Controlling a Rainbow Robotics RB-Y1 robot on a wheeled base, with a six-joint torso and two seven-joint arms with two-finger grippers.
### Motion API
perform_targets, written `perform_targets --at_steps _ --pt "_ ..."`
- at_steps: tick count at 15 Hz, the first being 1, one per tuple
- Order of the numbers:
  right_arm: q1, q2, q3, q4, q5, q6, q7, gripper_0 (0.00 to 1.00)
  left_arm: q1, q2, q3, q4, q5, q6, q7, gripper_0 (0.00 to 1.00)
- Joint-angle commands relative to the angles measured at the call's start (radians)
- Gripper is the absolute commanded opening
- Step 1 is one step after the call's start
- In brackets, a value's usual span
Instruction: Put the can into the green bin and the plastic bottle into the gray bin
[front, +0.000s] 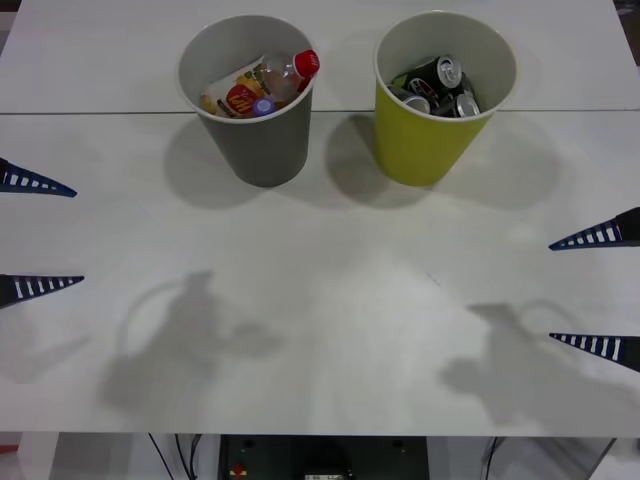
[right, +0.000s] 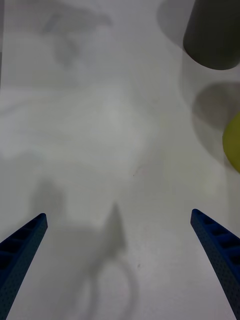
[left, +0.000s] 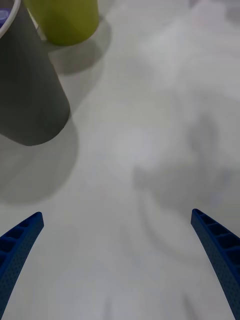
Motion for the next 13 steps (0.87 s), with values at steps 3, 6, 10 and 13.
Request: perform_targets --at_steps 3,6,10,13 --pt "0.000 0.000 0.000 0.000 0.000 0.000 0.000 1.00 0.135 -0.059 0.048 -0.064 -0.004 -0.012 -0.159 1.00" --pt "0.000 0.000 0.000 0.000 0.000 0.000 0.000 1.00 0.147 -0.062 0.049 -0.077 -0.033 -0.086 -0.195 1.00" --pt "0.000 0.000 0.000 0.000 0.000 0.000 0.000 1.00 0.153 -0.060 0.049 -0.099 -0.062 -0.135 -0.204 1.00" --pt "0.000 0.000 0.000 0.000 0.000 0.000 0.000 1.00 0.156 -0.060 0.049 -0.100 -0.059 -0.132 -0.202 1.00"
